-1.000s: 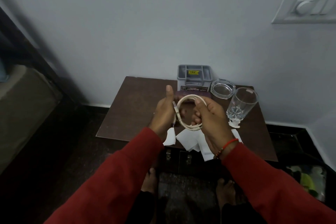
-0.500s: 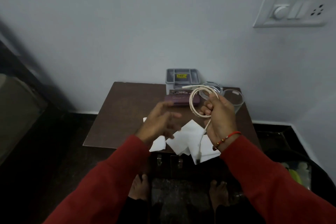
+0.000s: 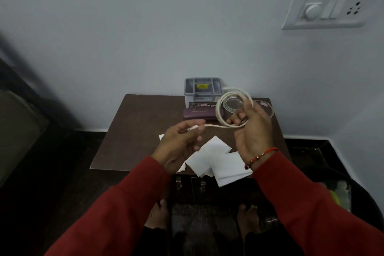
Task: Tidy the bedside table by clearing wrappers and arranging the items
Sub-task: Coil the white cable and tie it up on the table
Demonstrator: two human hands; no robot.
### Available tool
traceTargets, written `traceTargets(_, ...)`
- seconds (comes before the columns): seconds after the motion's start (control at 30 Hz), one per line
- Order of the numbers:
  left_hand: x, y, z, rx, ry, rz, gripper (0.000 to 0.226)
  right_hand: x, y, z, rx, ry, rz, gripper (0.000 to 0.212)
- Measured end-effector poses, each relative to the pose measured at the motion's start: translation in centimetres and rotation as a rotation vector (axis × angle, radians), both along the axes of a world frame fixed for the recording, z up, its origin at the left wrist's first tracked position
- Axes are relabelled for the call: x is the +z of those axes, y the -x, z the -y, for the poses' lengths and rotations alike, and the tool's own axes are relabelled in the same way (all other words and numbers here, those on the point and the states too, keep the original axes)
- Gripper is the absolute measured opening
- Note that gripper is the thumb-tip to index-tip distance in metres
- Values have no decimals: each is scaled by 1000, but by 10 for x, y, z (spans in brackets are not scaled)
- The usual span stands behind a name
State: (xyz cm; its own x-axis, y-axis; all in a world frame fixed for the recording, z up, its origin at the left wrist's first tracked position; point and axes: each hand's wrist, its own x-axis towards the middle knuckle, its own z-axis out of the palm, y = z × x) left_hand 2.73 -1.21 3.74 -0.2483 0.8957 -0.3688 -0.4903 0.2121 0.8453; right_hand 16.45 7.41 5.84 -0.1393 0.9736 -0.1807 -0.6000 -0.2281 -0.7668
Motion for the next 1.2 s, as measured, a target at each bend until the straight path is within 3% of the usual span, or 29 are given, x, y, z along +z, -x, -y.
traceTargets(0.13, -4, -1, -4, 152, -10, 136, 22, -4, 13, 12, 73, -5, 57, 25)
traceTargets(0.27, -5, -7, -6, 150, -72, 177, 15, -11, 19, 21, 106, 2, 87, 26)
traceTargets(0.43, -7, -12, -5, 61, -93, 36, 13, -14, 26, 32, 181, 6, 114, 26)
traceTargets(0.5, -3, -11, -4, 39, -98, -49, 24, -18, 28, 33, 121, -22, 182, 27)
traceTargets(0.6, 3, -6, -4, -8, -76, -16, 47, -21, 27, 33, 50, -67, 257, 30)
traceTargets(0.73, 0, -1, -4, -23, -80, -229, 25, -22, 26, 33, 0, -100, 298, 28)
traceTargets(0.83, -3, 2, -3, -89, -102, -327, 21, -22, 26, 32, -19, -100, 257, 25)
traceTargets(1.0, -6, 5, -3, -201, -103, -371, 31, -24, 29, 34, -25, -99, 90, 25)
traceTargets(1.2, -3, 3, -3, -259, -85, -176, 34, -22, 32, 37, -66, -34, 35, 23)
